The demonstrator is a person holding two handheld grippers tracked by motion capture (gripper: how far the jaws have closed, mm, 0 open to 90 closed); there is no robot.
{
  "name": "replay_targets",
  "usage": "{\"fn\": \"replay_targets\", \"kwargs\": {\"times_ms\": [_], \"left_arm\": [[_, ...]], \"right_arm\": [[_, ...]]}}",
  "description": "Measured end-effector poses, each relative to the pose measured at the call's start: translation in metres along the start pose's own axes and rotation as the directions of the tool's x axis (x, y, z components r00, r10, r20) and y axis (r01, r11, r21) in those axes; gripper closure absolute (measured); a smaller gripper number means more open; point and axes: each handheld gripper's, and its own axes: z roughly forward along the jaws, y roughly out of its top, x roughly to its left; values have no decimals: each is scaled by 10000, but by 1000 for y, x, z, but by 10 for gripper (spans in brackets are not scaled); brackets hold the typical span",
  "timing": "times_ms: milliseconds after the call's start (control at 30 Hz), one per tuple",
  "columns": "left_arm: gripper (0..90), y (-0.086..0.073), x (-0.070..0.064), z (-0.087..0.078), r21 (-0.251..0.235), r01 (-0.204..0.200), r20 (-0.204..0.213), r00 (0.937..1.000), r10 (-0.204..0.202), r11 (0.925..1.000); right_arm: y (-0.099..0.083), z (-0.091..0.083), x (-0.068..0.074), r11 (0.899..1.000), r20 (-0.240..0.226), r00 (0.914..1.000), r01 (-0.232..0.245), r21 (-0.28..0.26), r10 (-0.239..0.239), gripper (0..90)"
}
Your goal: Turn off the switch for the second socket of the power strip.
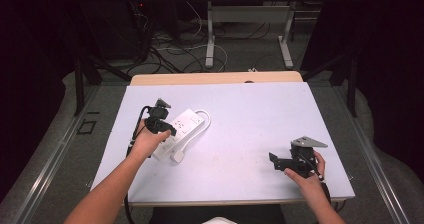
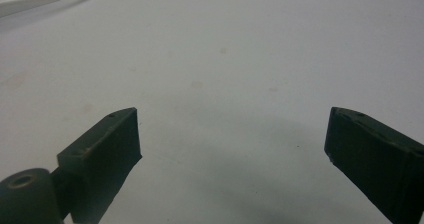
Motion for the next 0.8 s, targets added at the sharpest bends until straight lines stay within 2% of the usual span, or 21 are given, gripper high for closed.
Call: {"fn": "replay_targets", "kwargs": {"times_ms": [300,600,800], "left_arm": [[791,1,0,4,236,-116,-60,9999,117,9997],[828,-1,1,11,483,-12,-13,10000,12,9988],[856,-1,2,13,417,84,96,9999,-88,9991]], "right_arm": [[0,0,-1,9999,-36,9999,107,-9,-107,70],[0,0,-1,9999,-31,9999,114,16,-114,69],[0,0,0,9999,-52,9999,86,56,-86,70]]}}
